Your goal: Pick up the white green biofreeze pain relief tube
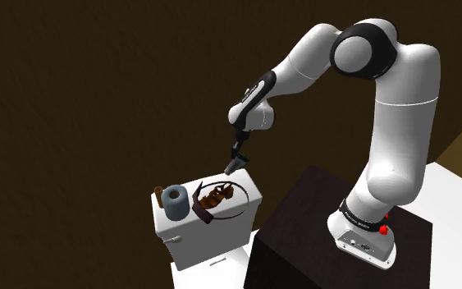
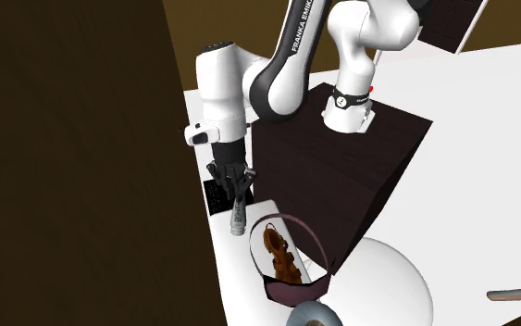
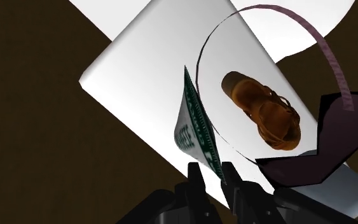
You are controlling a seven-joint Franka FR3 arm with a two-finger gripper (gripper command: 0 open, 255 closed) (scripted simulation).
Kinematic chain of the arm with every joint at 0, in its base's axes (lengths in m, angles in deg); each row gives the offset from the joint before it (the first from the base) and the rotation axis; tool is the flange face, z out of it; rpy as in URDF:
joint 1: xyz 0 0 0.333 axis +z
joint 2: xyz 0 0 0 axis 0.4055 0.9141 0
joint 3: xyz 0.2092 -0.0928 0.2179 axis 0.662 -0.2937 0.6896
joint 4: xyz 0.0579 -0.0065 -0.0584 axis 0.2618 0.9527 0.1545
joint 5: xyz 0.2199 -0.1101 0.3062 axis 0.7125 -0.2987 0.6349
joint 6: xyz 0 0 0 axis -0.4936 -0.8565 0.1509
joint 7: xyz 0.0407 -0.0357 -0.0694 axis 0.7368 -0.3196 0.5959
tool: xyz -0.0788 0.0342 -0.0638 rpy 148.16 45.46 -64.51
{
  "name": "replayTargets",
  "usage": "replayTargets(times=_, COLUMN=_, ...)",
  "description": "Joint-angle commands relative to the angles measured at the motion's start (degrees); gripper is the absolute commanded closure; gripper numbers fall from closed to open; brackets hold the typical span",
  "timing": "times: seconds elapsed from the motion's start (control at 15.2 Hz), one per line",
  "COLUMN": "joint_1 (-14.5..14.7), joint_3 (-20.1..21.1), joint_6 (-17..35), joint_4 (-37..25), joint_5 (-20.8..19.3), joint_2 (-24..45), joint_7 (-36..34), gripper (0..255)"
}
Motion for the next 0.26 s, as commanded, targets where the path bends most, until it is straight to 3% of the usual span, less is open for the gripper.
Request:
replayTargets(times=0.0, joint_1=0.54, joint_3=-0.64, joint_6=-1.15, joint_4=0.16, joint_5=-1.11, joint_2=-1.38, joint_7=-1.21, gripper=255)
replayTargets(times=0.2, joint_1=0.76, joint_3=-0.98, joint_6=-1.81, joint_4=0.30, joint_5=-1.73, joint_2=-2.23, joint_7=-1.82, gripper=255)
